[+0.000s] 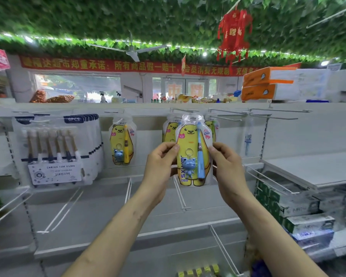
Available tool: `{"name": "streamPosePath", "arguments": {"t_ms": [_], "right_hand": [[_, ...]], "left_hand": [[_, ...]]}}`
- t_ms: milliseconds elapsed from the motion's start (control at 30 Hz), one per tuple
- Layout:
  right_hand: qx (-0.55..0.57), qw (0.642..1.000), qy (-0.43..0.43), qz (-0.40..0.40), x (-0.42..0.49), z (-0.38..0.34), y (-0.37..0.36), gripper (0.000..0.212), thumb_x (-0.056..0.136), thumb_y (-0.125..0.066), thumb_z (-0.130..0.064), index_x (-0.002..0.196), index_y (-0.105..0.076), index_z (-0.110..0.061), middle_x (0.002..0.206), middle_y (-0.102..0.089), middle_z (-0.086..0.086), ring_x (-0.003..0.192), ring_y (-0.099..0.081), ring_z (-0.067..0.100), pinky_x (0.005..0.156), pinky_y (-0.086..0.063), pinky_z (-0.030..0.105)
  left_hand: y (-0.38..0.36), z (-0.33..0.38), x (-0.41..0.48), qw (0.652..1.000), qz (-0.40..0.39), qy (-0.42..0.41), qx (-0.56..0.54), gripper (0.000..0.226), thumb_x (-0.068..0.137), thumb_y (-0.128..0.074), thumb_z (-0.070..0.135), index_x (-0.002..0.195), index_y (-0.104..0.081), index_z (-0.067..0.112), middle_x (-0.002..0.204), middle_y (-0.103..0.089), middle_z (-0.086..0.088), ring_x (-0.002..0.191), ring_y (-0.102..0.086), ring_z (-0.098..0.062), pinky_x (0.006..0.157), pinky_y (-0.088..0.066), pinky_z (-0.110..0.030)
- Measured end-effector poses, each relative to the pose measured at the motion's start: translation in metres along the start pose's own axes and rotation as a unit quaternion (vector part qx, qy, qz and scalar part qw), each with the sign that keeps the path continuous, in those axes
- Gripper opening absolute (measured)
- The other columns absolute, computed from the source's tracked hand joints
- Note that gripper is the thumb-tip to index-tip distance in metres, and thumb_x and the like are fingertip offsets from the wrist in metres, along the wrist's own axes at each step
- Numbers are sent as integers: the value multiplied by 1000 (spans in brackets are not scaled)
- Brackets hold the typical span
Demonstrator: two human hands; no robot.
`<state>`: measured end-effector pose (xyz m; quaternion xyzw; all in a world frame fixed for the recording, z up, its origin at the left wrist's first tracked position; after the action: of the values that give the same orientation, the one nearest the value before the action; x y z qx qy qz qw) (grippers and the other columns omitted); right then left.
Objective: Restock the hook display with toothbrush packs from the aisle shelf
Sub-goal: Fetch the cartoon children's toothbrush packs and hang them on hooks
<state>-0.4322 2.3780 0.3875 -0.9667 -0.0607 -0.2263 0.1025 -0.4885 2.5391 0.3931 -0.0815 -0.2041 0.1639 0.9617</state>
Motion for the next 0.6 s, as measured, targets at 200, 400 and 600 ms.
{"name": "streamPosePath", "arguments": {"t_ms": [200, 400, 600], "right_hand": [[12, 999, -7, -39, 20, 12, 4, 20, 109, -53, -22, 114, -71, -15, 110, -77, 5, 106, -75, 24, 88, -60, 42], [19, 999, 3, -49, 36, 22, 4, 19, 108, -55, -20, 107, -73, -19, 106, -78, 5, 101, -75, 22, 81, -59, 37], [-31, 998, -17, -46, 76, 49, -13, 16, 107, -55, -20, 106, -71, -14, 90, -77, -6, 84, -74, 9, 74, -59, 33]], "left_hand": [[-3, -12, 9, 999, 19, -25, 2, 18, 108, -56, 21, 113, -68, 9, 97, -78, -8, 81, -75, -19, 64, -60, -30], [-2, -25, 24, 998, 41, -42, 24, 20, 108, -56, 21, 115, -68, 6, 100, -77, -12, 83, -75, -22, 66, -60, -34], [10, -48, 70, 990, 79, -31, 111, 16, 108, -57, 21, 107, -70, 12, 96, -78, -7, 85, -77, -24, 66, -63, -36]]}}
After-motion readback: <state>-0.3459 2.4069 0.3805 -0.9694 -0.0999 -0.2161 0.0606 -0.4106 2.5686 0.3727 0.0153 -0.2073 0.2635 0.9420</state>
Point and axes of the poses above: each hand's wrist, its own x-axis towards the middle knuckle, its own y-axis out of the back of the hand, z = x × y, the point moved 2 cm from there along x, towards the middle knuckle
